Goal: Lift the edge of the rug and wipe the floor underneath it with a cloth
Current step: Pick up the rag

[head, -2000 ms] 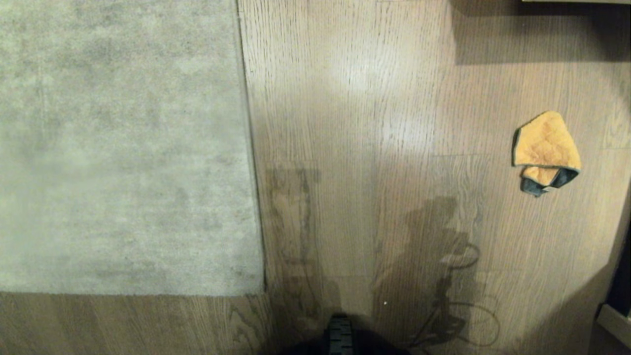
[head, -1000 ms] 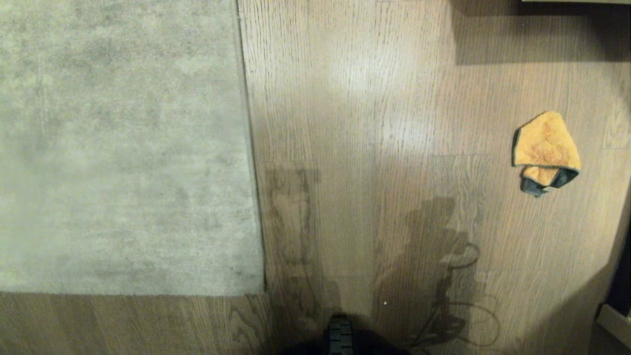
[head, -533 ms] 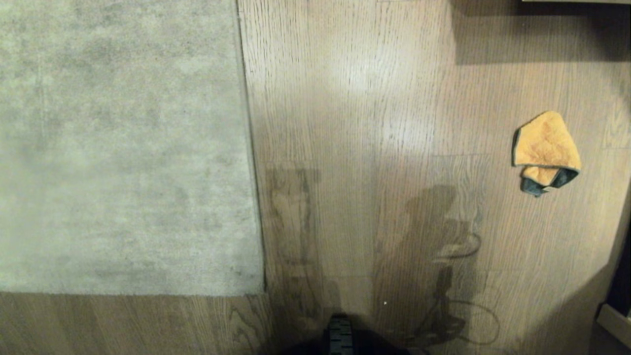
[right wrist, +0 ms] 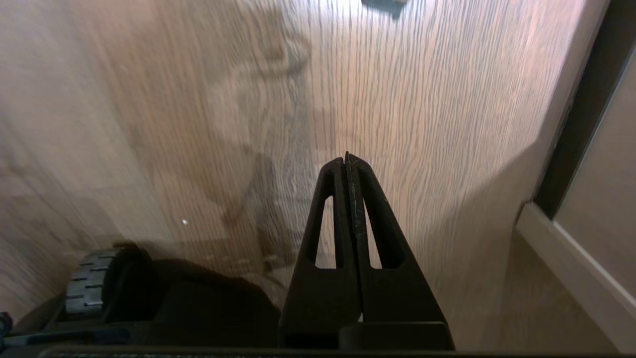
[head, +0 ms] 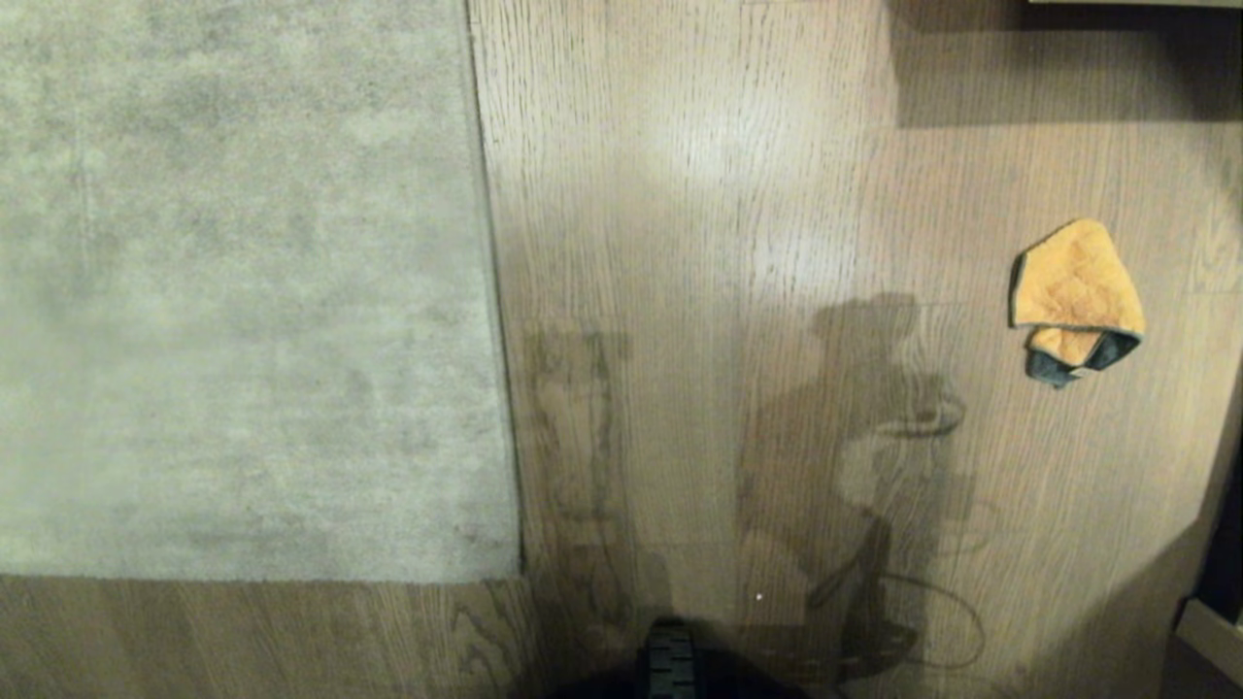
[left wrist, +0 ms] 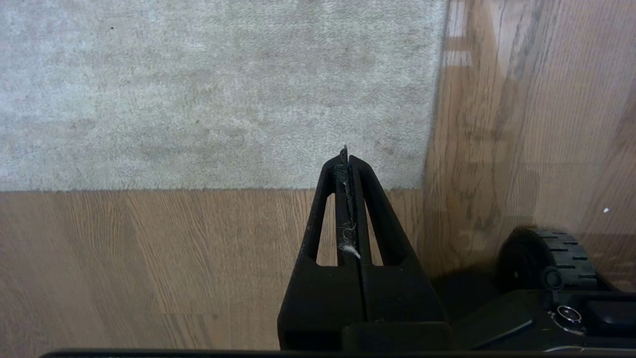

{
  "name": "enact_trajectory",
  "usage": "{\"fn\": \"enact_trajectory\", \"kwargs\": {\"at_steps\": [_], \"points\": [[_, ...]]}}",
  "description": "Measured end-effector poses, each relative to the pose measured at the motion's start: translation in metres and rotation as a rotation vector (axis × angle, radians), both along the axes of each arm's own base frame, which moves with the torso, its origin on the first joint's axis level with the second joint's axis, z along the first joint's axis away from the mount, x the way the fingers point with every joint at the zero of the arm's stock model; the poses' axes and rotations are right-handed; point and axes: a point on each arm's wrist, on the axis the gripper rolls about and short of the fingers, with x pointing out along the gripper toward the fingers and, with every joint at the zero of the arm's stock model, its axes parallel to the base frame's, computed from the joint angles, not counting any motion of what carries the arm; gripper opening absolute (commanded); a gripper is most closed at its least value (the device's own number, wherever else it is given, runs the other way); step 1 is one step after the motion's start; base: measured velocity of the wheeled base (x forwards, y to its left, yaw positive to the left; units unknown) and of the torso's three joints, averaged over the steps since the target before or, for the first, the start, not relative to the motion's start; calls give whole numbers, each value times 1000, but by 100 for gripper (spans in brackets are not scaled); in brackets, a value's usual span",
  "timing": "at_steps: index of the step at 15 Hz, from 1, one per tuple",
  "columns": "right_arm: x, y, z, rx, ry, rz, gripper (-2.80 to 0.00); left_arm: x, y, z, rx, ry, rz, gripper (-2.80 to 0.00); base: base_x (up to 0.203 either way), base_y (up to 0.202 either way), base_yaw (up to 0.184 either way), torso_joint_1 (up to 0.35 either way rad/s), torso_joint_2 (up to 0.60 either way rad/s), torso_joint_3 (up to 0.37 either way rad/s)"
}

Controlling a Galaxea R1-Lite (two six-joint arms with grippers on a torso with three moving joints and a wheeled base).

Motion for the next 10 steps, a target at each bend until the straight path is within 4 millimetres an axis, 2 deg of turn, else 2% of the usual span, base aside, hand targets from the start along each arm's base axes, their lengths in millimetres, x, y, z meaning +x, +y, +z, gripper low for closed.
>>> {"fn": "enact_trajectory", "kwargs": {"at_steps": [2, 3, 7, 10], "points": [[18, 0, 4, 17, 40, -10, -280, 0, 0, 0, 0, 0, 0, -280, 0, 0, 0, 0, 0, 0], [27, 0, 6, 29, 52, -17, 0, 0, 0, 0, 0, 0, 0, -280, 0, 0, 0, 0, 0, 0], [76, -3, 21, 62, 59, -70, 0, 0, 0, 0, 0, 0, 0, -280, 0, 0, 0, 0, 0, 0], [114, -20, 28, 31, 60, -182, 0, 0, 0, 0, 0, 0, 0, -280, 0, 0, 0, 0, 0, 0]]}}
